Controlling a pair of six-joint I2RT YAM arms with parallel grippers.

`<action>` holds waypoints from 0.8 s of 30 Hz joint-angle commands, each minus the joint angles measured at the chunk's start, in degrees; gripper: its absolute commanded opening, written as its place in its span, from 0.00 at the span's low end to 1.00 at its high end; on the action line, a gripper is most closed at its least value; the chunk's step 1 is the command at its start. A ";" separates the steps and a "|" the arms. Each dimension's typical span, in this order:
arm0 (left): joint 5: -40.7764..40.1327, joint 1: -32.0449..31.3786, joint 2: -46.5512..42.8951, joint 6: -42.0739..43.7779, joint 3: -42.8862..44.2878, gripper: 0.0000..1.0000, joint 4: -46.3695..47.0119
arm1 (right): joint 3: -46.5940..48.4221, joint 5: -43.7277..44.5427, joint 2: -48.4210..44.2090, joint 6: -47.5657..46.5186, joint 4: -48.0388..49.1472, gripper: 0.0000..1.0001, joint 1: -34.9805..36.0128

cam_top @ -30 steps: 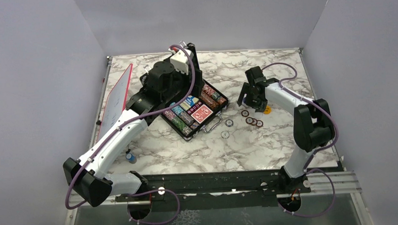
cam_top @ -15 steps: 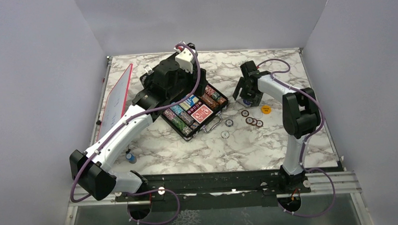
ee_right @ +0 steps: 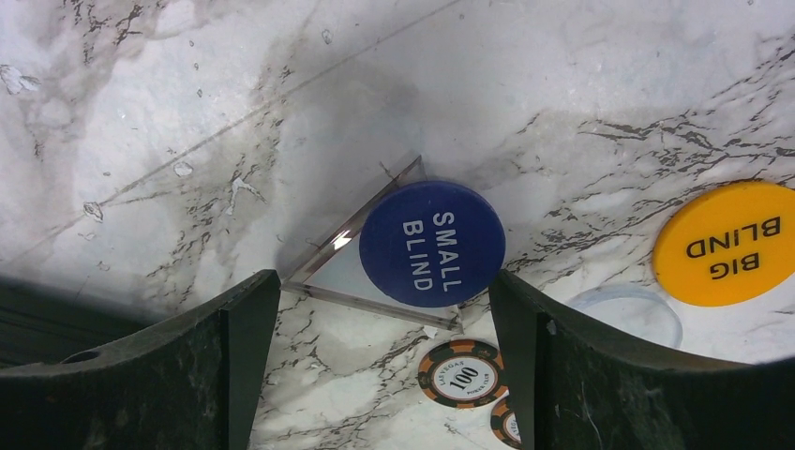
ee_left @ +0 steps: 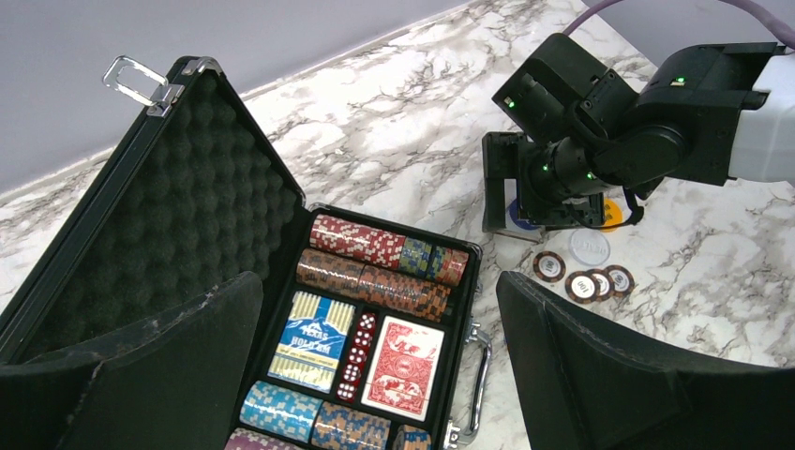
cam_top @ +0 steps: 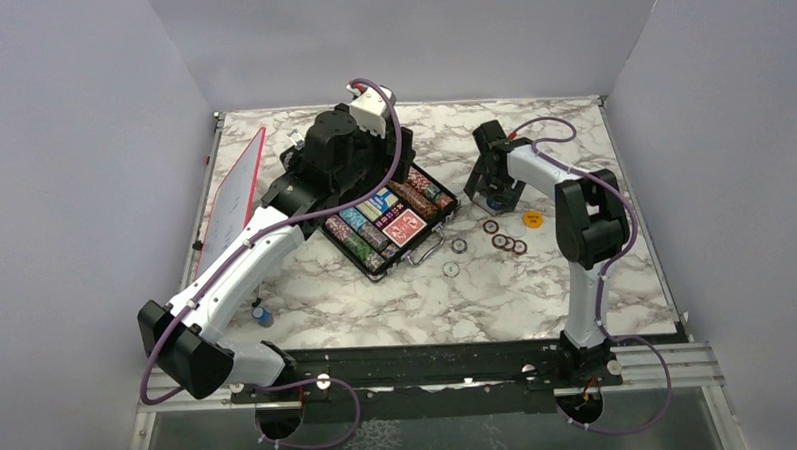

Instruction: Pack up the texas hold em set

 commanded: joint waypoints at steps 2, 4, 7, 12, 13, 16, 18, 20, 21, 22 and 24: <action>-1.86 -0.02 -0.31 1.21 1.06 0.99 0.71 | 0.75 0.87 3.56 0.30 -2.26 0.84 0.70; -1.91 -0.01 -0.36 1.25 0.98 0.99 0.73 | 0.99 0.76 4.18 0.48 -2.54 0.85 0.77; -1.91 -0.01 -0.35 1.28 0.92 0.99 0.72 | 1.68 1.21 4.97 0.85 -3.15 0.85 0.92; -1.96 -0.01 -0.38 1.27 0.76 0.99 0.73 | 2.76 1.82 5.58 1.80 -5.64 0.76 1.05; -2.00 -0.01 -0.48 1.24 0.71 0.99 0.71 | 2.47 1.47 5.07 1.97 -5.94 0.73 1.05; -2.24 -0.03 -0.70 1.33 0.56 0.99 0.64 | 0.75 -1.01 2.51 1.81 -5.75 0.62 1.01; -2.39 -0.01 -0.88 1.51 0.44 0.99 0.59 | -0.09 -3.32 0.80 1.15 -5.88 0.59 1.04; -2.46 -0.04 -1.10 1.59 0.32 0.99 0.64 | -0.80 -5.90 -0.60 0.65 -6.03 0.58 0.97; -2.52 -0.01 -1.16 1.62 0.24 0.99 0.65 | -1.16 -7.56 -1.22 0.34 -6.11 0.58 0.82; -2.53 -0.01 -1.33 1.65 0.13 0.99 0.62 | -1.55 -9.44 -1.76 0.11 -6.07 0.58 0.60; -2.57 -0.03 -1.57 1.73 -0.09 0.99 0.60 | -2.55 -13.89 -2.86 -0.26 -5.76 0.58 -0.12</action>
